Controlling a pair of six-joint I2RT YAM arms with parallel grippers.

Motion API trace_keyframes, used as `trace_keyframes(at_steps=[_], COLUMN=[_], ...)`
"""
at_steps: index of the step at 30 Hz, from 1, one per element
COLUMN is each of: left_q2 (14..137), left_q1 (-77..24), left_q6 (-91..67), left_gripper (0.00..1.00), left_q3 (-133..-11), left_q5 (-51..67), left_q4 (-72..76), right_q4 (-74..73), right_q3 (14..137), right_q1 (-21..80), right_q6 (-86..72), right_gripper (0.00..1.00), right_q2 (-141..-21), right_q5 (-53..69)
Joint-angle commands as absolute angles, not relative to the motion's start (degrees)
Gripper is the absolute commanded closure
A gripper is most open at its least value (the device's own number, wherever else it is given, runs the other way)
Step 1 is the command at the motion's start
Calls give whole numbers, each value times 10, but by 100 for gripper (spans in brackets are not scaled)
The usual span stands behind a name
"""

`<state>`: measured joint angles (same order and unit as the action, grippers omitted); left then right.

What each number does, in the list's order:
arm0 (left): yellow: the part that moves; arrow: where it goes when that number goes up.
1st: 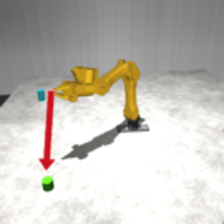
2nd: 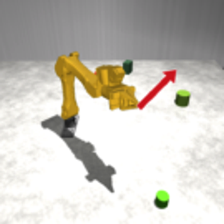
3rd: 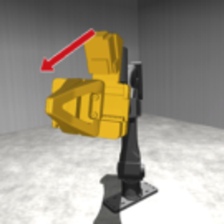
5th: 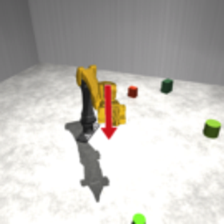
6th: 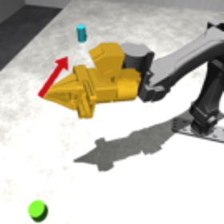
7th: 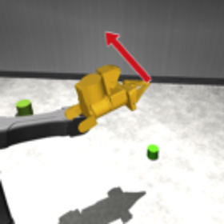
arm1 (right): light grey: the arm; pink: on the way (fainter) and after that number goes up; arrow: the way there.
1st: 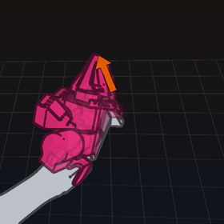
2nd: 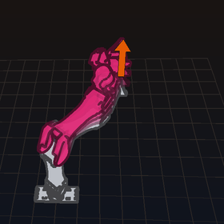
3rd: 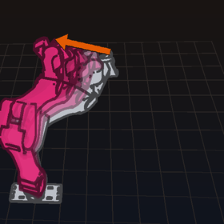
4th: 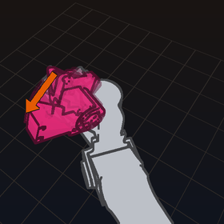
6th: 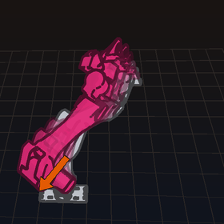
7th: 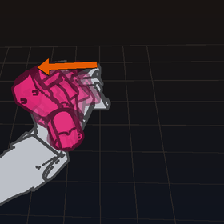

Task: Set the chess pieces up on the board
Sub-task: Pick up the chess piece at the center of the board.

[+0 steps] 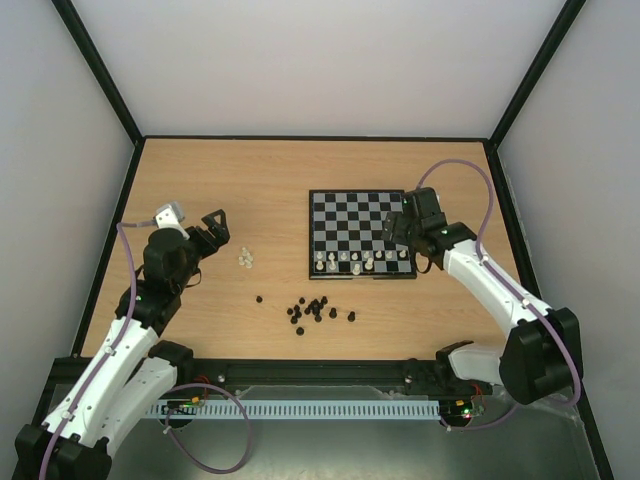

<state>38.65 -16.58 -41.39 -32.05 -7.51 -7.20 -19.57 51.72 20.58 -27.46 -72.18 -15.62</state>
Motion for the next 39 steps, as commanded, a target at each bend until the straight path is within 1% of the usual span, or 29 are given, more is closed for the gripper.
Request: trace_keyframes(at_steps=[1, 8, 14, 34, 39], left_q2=[375, 374, 383, 349, 351], left_q1=[-163, -162, -162, -163, -162], left_q6=[-409, -409, -407, -409, -411], left_gripper=[0, 1, 0, 0, 0], left_q3=[-318, -318, -323, -327, -327], left_q5=[-77, -76, -81, -78, -90], left_q4=[-65, -66, -69, -80, -85], right_q4=[-213, -230, -238, -311, -300], right_q3=[539, 584, 623, 771, 776], right_q1=[209, 271, 315, 436, 452], right_q6=[-271, -271, -271, -298, -297], right_gripper=[1, 1, 1, 2, 1], right_q2=[-709, -731, -747, -834, -842], right_q5=[-110, -93, -42, -39, -24])
